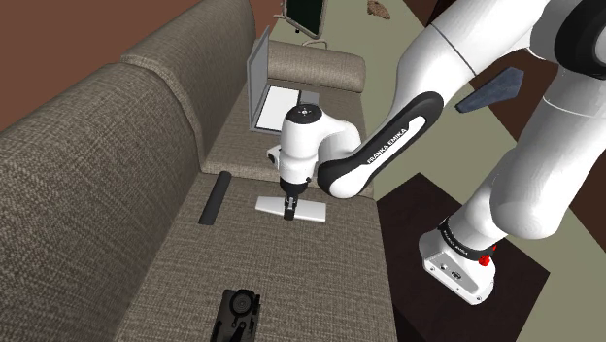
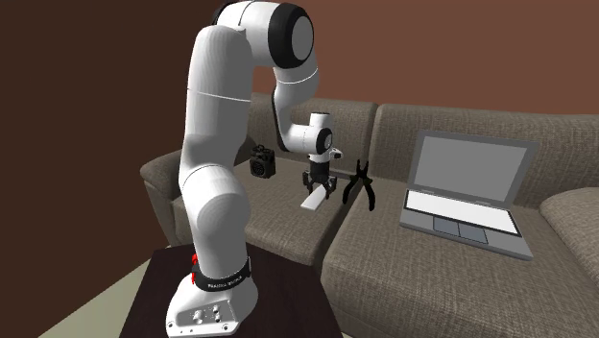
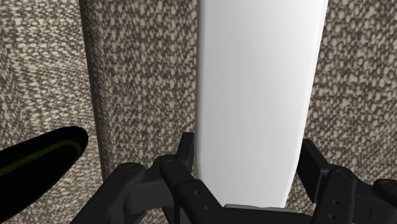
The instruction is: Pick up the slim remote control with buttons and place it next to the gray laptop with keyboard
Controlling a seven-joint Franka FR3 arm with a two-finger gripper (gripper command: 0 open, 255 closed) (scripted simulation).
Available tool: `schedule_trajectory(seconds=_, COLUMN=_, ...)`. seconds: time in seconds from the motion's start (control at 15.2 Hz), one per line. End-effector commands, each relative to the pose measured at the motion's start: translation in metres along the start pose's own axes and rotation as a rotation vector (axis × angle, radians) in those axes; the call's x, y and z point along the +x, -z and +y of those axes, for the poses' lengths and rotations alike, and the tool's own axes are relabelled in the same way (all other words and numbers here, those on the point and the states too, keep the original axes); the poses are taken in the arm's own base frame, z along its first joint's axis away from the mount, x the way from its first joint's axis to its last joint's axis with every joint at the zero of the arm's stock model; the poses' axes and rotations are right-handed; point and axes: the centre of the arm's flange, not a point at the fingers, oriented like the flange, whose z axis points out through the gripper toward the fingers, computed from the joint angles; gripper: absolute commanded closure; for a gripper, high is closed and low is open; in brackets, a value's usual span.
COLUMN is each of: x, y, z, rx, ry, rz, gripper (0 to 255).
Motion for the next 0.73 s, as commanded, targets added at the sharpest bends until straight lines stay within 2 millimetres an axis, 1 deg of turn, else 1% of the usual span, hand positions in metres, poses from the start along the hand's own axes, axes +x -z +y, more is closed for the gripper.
schedule_trajectory(seconds=0.0, x=0.000, y=0.000, z=0.000, rx=0.000, ry=0.000, rz=0.000, gripper=255)
schedule_trajectory(seconds=0.13, x=0.000, y=0.000, z=0.000, rx=0.000, ry=0.000, rz=0.000, gripper=255)
schedule_trajectory(seconds=0.66, x=0.000, y=0.042, z=0.000, rx=0.000, ry=0.000, rz=0.000, gripper=255)
